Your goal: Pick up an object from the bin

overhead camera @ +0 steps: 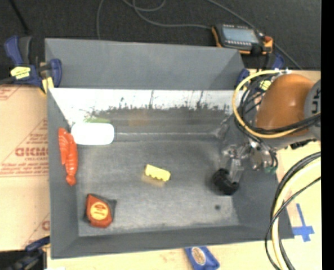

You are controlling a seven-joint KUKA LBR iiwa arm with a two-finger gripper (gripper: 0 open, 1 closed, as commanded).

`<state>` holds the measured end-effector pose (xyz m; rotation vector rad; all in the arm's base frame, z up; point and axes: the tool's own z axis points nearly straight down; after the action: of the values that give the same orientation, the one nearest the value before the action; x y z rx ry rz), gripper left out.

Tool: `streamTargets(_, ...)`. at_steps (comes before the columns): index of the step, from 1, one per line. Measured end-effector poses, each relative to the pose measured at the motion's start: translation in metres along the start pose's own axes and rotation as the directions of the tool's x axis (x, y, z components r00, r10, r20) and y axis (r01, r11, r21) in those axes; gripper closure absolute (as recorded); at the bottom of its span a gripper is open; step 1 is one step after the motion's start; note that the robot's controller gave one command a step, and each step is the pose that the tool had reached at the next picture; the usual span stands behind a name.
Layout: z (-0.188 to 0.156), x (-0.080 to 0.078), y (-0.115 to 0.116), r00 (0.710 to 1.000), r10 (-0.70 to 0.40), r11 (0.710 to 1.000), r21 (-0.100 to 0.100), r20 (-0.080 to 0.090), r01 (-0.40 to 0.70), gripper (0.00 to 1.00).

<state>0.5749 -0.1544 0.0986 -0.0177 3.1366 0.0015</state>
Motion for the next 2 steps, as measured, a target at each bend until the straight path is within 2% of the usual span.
streamTargets(1,0.0,0.0,0.0,1.0,0.001,1.0,0.0,0.0,-0.001,1.0)
streamTargets(2,-0.008,0.014,0.008,1.0,0.015,1.0,0.0,-0.003,-0.015,1.0)
